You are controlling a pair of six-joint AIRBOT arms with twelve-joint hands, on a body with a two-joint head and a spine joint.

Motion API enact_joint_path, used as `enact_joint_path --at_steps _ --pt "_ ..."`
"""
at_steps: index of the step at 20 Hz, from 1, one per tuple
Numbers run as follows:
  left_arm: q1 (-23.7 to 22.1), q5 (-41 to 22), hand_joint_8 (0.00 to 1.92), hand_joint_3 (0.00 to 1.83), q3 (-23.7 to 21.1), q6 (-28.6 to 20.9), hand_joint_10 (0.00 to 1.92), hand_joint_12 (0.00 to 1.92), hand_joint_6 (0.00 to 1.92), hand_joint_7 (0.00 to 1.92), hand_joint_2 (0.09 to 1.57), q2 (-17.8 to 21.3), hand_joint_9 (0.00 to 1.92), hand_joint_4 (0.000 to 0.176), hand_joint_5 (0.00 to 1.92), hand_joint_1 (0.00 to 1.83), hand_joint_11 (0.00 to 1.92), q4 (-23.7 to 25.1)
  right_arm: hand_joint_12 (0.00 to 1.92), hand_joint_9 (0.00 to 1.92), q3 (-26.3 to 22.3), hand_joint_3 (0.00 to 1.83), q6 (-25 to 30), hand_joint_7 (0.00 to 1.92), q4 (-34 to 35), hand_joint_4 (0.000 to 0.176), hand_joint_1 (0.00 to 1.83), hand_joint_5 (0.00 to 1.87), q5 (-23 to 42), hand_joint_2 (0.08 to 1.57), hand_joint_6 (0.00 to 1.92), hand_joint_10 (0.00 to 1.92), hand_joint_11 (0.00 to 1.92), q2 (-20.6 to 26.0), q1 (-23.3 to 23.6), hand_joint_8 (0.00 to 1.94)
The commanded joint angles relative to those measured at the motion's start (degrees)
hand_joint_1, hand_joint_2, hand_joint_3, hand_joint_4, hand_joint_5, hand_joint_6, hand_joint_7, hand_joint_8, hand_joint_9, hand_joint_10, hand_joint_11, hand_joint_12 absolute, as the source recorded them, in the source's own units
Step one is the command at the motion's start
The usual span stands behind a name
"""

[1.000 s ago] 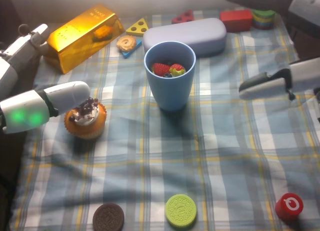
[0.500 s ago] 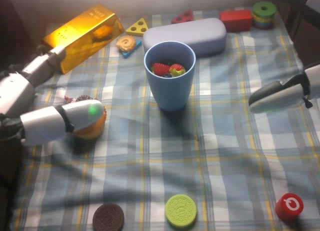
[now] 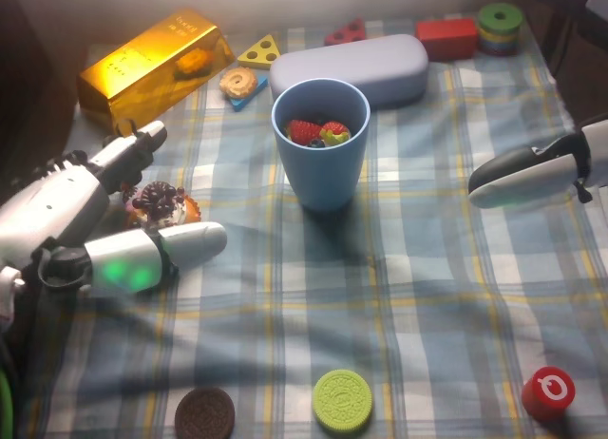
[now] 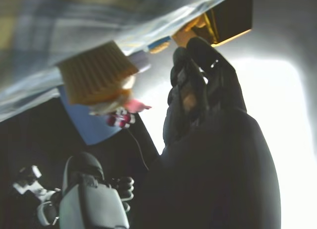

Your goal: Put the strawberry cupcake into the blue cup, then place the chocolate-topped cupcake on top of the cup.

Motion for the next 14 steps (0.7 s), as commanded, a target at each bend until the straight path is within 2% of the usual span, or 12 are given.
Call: enact_joint_path --at_steps 1,2,5,6,7,8,11,12,14 --pt "-0.7 -5.5 0.01 0.0 0.5 -0.2 0.01 1.06 0.01 0.32 0.82 -0.2 0.42 0.059 0.14 0.37 0.01 1.3 0.01 0.0 -0.2 0.02 0.3 0.0 2.2 0.085 0.53 0.0 7.4 0.76 0.0 0.0 0.02 -0.2 0.6 0.0" --pt "-0.7 -5.0 0.01 0.0 0.7 -0.2 0.01 1.09 0.01 0.34 0.82 -0.6 0.44 0.037 0.18 0.37 0.01 1.3 0.01 0.0 -0.2 0.02 0.3 0.0 2.2 0.085 0.53 0.0 7.5 0.76 0.0 0.0 0.02 -0.3 0.6 0.0" --pt "-0.7 -4.3 0.0 0.0 1.3 -0.2 0.0 1.11 0.0 0.34 0.82 -1.0 0.45 0.046 0.21 0.39 0.0 1.1 0.02 0.0 -0.3 0.02 0.3 0.0 1.9 0.085 0.53 0.0 7.8 0.76 0.0 0.0 0.02 -0.3 0.6 0.0" --pt "-0.7 -4.2 0.0 0.0 1.4 -0.3 0.0 1.05 0.0 0.33 0.83 -1.0 0.42 0.042 0.22 0.38 0.0 1.1 0.02 0.0 -0.3 0.02 0.3 0.0 1.9 0.085 0.53 0.0 7.9 0.76 0.0 0.0 0.02 -0.3 0.6 0.0" --pt "-0.7 -4.2 0.0 0.0 1.5 -0.3 0.0 0.99 0.0 0.36 0.9 -1.0 0.43 0.015 0.29 0.38 0.03 1.0 0.02 0.0 -0.3 0.02 0.3 0.0 1.9 0.085 0.53 0.0 8.0 0.76 0.0 0.0 0.02 -0.3 0.6 0.0" --pt "-0.7 -4.2 0.0 0.0 1.5 -0.3 0.0 0.95 0.0 0.4 0.94 -1.0 0.45 0.0 0.36 0.4 0.08 1.0 0.02 0.0 -0.3 0.02 0.3 0.0 1.9 0.085 0.53 0.0 8.0 0.76 0.0 0.0 0.02 -0.3 0.6 0.0" --pt "-0.7 -4.2 0.0 0.0 1.5 -0.3 0.0 0.83 0.01 0.44 1.02 -1.1 0.5 0.024 0.59 0.6 0.15 1.1 0.02 0.0 -0.3 0.02 0.5 0.0 1.9 0.085 0.53 0.0 8.1 0.76 0.0 0.0 0.02 -0.3 0.6 0.0" --pt "-0.8 -4.1 0.0 0.0 1.5 -0.3 0.0 0.79 0.0 0.44 1.02 -1.1 0.51 0.027 0.62 0.65 0.18 1.1 0.02 0.0 -0.3 0.02 0.7 0.0 1.9 0.085 0.53 0.0 8.1 0.76 0.0 0.0 0.02 -0.3 0.6 0.0" --pt "-0.8 -4.1 0.0 0.0 1.5 -0.2 0.0 0.69 0.0 0.47 1.01 -1.1 0.56 0.043 0.67 0.65 0.29 1.1 0.02 0.0 -0.3 0.02 0.7 0.0 1.9 0.085 0.53 0.0 8.3 0.76 0.0 0.0 0.02 -0.2 0.6 0.0"
